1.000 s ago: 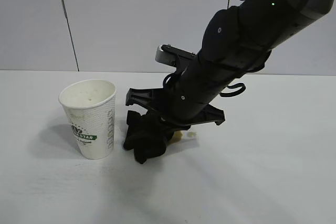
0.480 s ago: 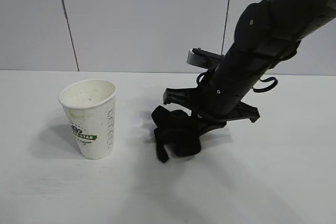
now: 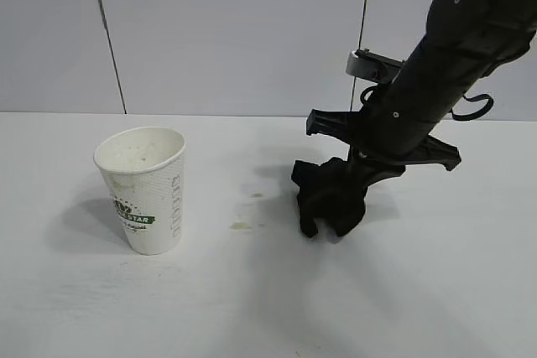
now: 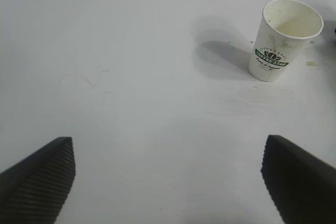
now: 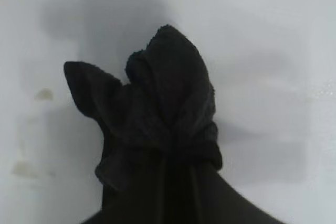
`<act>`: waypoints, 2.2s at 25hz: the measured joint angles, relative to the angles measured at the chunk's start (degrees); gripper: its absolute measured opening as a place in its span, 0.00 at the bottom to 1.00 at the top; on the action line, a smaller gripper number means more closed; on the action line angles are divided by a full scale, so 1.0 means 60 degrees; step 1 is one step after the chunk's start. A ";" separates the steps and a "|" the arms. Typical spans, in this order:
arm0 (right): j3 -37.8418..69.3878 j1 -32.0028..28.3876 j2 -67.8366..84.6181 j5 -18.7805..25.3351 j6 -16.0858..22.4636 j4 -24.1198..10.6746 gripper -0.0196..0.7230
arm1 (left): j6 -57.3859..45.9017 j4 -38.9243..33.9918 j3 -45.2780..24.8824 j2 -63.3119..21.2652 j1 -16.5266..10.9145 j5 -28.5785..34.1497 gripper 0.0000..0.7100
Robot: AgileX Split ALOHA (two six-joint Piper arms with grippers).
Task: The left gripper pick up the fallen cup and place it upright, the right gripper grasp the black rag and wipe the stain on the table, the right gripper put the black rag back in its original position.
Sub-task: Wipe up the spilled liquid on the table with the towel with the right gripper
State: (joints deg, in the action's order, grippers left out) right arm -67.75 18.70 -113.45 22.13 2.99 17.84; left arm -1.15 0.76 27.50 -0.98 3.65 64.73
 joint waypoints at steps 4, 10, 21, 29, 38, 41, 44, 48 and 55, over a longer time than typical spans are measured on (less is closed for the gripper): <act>0.0000 0.0733 0.0000 -0.0169 0.0009 0.0452 0.07 | 0.0000 0.0000 0.0000 0.0000 0.0000 0.0000 0.98; 0.0000 0.1854 -0.0225 -0.0865 0.0039 0.1050 0.07 | 0.0000 0.0000 0.0000 0.0000 0.0000 0.0000 0.98; 0.0000 0.2563 -0.0814 -0.2324 0.0207 0.1360 0.07 | 0.0000 0.0000 0.0000 0.0000 0.0000 0.0000 0.98; 0.0000 0.2563 -0.1012 -0.3804 0.0210 0.0706 0.07 | 0.0000 0.0000 0.0000 0.0000 0.0000 0.0000 0.98; 0.0000 0.2317 -0.1144 -0.4869 0.0001 0.0662 0.07 | 0.0000 0.0000 0.0000 0.0000 0.0000 0.0000 0.98; 0.0000 0.1997 -0.1251 -0.4793 -0.0003 0.0662 0.07 | 0.0000 0.0000 0.0000 0.0000 0.0000 0.0000 0.98; 0.0000 0.1723 -0.1251 -0.4581 -0.0003 0.0662 0.07 | 0.0000 0.0000 0.0000 0.0000 0.0000 0.0000 0.98; 0.0000 0.1307 -0.1251 -0.3565 -0.0003 0.0642 0.07 | 0.0000 0.0000 0.0000 0.0000 0.0000 0.0000 0.98; -0.0020 0.0604 -0.0699 -0.0890 -0.0003 0.0022 0.07 | 0.0000 0.0000 0.0000 0.0000 0.0000 0.0000 0.98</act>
State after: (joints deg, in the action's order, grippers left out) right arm -67.87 22.32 -117.65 16.79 2.97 17.97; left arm -1.15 0.76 27.50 -0.98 3.65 64.73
